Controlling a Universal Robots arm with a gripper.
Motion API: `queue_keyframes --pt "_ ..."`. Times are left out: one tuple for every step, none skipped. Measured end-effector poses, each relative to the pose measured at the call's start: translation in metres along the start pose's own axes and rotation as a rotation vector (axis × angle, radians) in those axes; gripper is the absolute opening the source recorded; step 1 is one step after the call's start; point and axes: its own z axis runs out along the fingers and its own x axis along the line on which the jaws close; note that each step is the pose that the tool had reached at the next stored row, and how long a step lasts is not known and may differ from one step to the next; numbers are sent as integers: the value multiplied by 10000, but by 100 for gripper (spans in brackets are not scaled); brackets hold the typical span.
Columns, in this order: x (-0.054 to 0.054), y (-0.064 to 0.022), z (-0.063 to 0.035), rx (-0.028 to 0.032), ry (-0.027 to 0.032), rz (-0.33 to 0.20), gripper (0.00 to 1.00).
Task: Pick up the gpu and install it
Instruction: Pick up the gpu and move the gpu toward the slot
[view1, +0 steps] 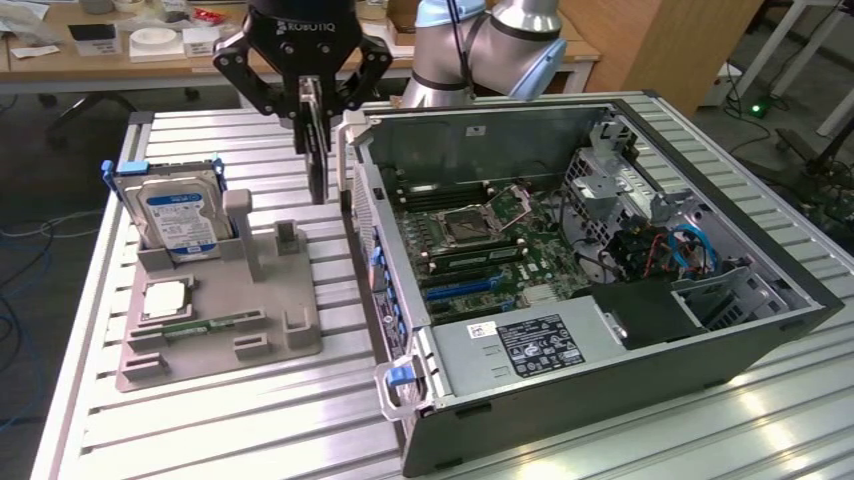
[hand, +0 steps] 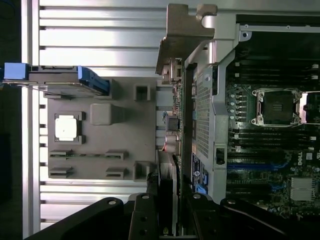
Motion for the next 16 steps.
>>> queue_keyframes --pt "-5 0 1 1 0 -1 27" --pt "-10 0 1 1 1 -1 27" --pt "-14 0 2 0 0 -2 27" --pt "-17 0 2 0 0 -1 27" --pt "-18 -1 2 0 1 -2 27" --pt "-19 -1 1 1 1 -3 27" --pt "-20 -1 1 2 2 -7 27" --pt "-21 -1 2 2 1 -15 27" --pt "-21 -1 2 2 2 -25 27" --pt "-21 -2 2 2 2 -42 27" --pt "-21 -2 2 2 3 -70 27" --pt "-21 -2 2 2 6 -109 27" --pt "-21 -3 2 2 7 -149 27" --pt "-21 -5 1 3 8 -168 27" --pt "-21 -5 2 2 8 -182 27" --pt "-21 -6 2 3 9 -193 27"
